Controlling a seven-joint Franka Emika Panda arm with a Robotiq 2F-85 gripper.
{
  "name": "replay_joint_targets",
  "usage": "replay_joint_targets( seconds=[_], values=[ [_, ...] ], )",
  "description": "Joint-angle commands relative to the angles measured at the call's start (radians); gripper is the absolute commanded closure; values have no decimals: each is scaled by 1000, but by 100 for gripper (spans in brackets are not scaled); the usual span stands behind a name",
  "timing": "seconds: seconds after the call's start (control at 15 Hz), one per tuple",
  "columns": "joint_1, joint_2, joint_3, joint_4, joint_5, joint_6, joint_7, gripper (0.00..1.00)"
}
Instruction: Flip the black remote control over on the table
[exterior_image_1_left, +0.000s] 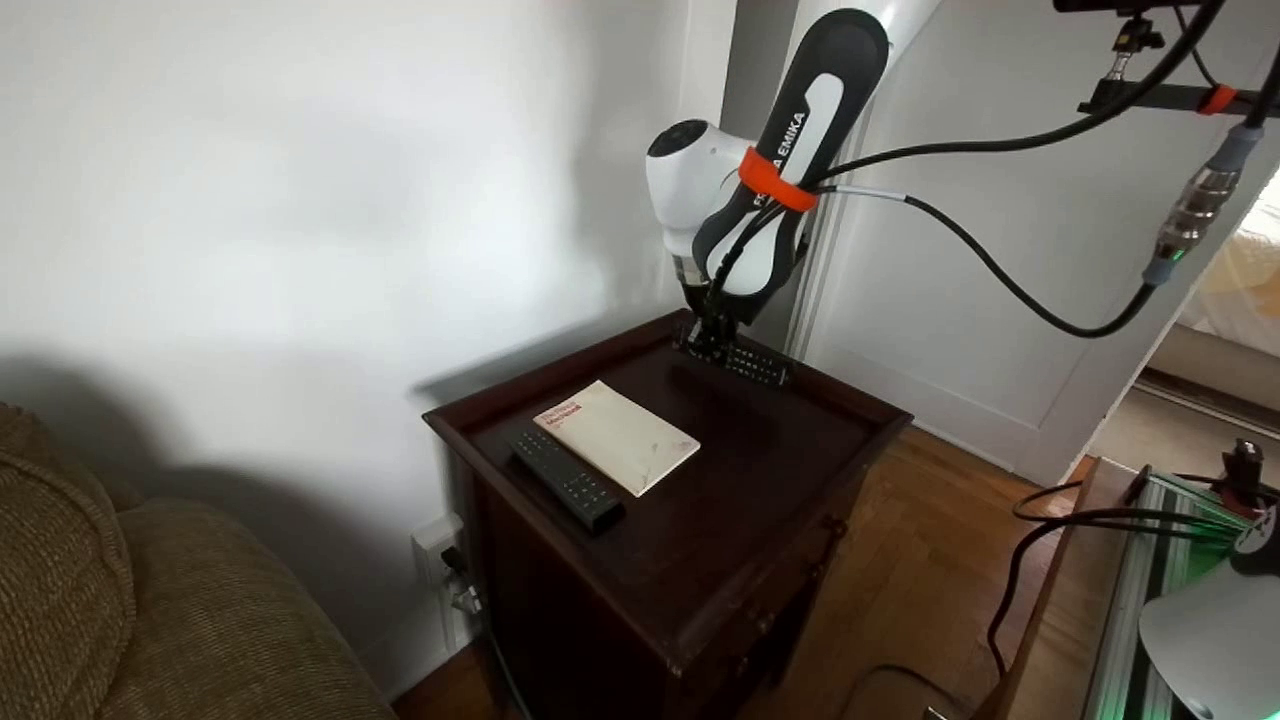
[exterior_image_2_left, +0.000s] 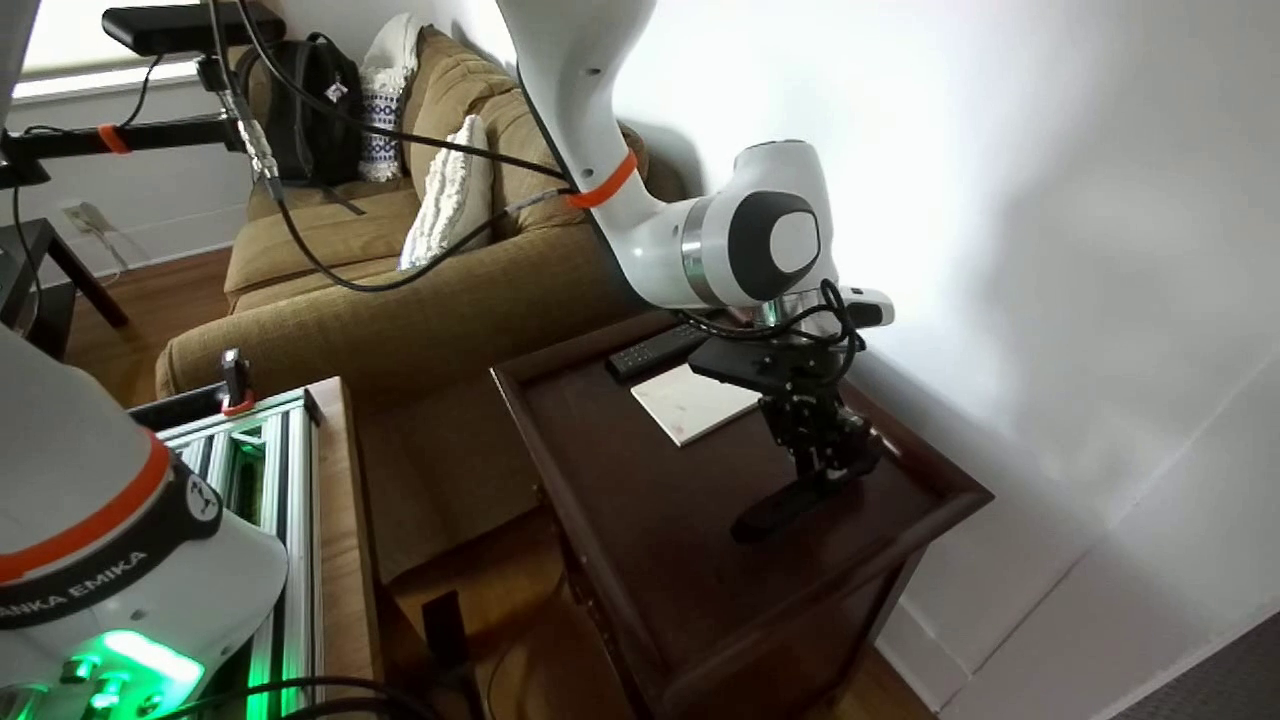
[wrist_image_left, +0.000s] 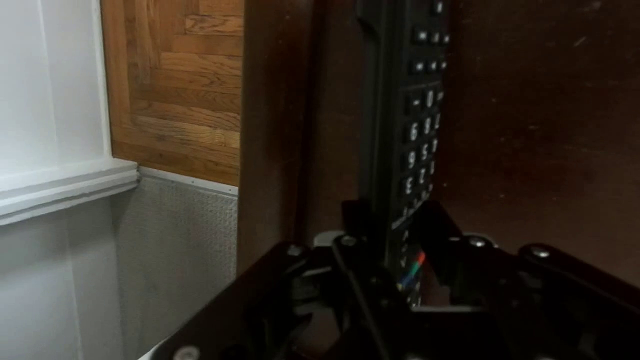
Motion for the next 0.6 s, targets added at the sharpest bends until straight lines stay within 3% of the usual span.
replay_joint_targets(
  seconds=[0.0,0.13,0.2,0.47,0.53],
  values=[
    [39,47,-36,7,-45,45,120,91],
    [26,48,-20,5,-24,64,120,91],
    [20,34,-11,4,-14,31,90,66],
    [22,40,-12,6,-11,41,96,66],
    [22,40,-12,6,-11,41,97,91]
  ],
)
